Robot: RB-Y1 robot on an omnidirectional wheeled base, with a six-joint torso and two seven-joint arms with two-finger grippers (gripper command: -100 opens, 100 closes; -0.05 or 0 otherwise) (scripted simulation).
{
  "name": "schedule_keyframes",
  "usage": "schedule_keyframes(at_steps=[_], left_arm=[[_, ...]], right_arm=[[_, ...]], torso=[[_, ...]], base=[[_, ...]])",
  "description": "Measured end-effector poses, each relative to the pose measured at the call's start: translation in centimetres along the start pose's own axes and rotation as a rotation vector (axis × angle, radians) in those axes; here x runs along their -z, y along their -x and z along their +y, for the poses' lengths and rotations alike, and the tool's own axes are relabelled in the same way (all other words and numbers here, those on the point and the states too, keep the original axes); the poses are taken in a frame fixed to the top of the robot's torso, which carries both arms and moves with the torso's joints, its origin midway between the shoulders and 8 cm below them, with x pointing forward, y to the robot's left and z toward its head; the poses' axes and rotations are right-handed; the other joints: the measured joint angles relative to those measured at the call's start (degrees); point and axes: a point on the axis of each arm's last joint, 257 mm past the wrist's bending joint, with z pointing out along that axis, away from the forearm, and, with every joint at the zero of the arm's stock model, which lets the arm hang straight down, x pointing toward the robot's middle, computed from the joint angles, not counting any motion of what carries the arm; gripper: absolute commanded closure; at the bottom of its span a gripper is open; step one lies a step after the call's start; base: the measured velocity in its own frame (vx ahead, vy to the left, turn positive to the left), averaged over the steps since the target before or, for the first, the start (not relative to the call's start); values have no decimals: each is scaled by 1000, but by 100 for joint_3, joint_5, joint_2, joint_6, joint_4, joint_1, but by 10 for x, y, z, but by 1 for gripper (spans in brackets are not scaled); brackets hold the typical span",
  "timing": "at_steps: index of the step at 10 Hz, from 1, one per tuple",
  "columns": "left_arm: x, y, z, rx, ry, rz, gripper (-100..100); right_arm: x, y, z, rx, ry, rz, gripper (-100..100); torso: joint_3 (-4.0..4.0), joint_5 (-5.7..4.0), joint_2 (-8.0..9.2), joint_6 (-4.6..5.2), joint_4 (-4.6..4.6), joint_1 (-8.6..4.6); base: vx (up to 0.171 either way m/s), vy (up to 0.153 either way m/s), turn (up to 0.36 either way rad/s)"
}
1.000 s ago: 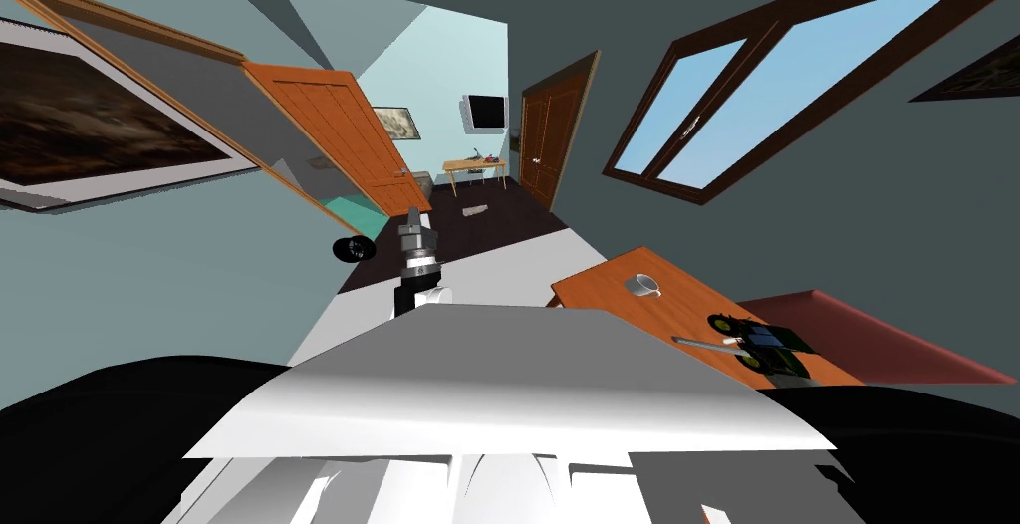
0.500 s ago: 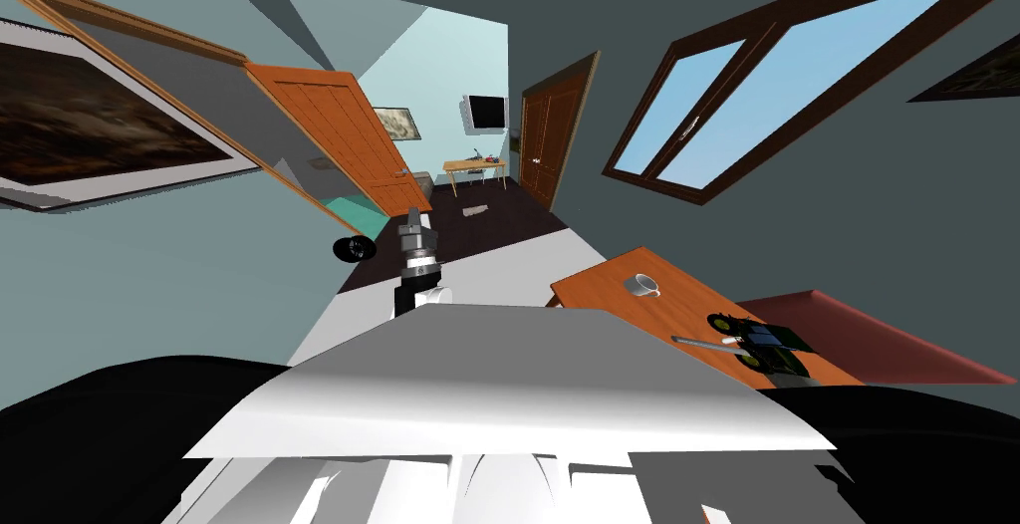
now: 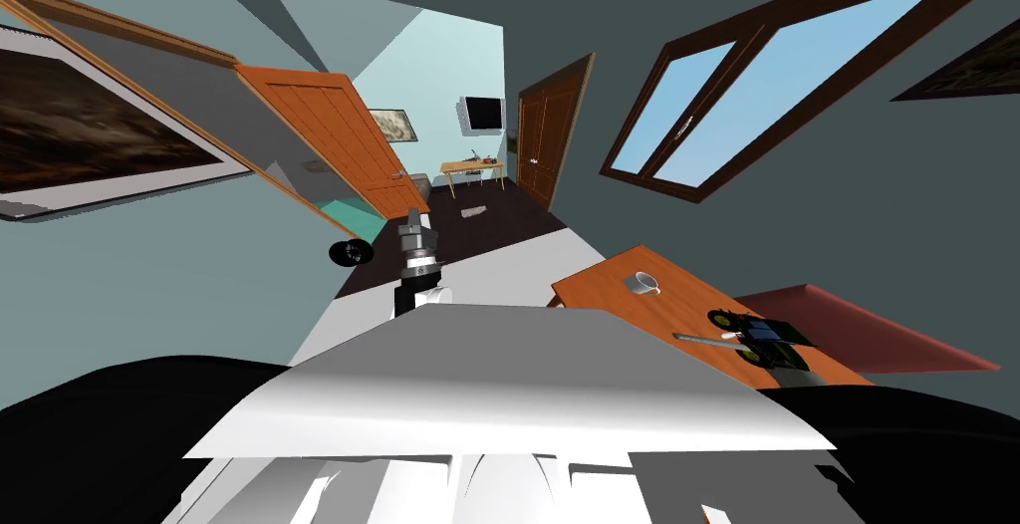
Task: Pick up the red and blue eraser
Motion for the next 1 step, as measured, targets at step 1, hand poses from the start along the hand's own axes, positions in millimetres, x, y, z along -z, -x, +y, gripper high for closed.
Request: schedule_keyframes(at_steps=[1], left_arm=[[0, 0, 0, 0, 0, 0, 0]], right_arm=[[0, 0, 0, -1, 1, 0, 0]], torso=[[2, -3, 4, 1, 1, -12]], base=[[2, 6, 0]])
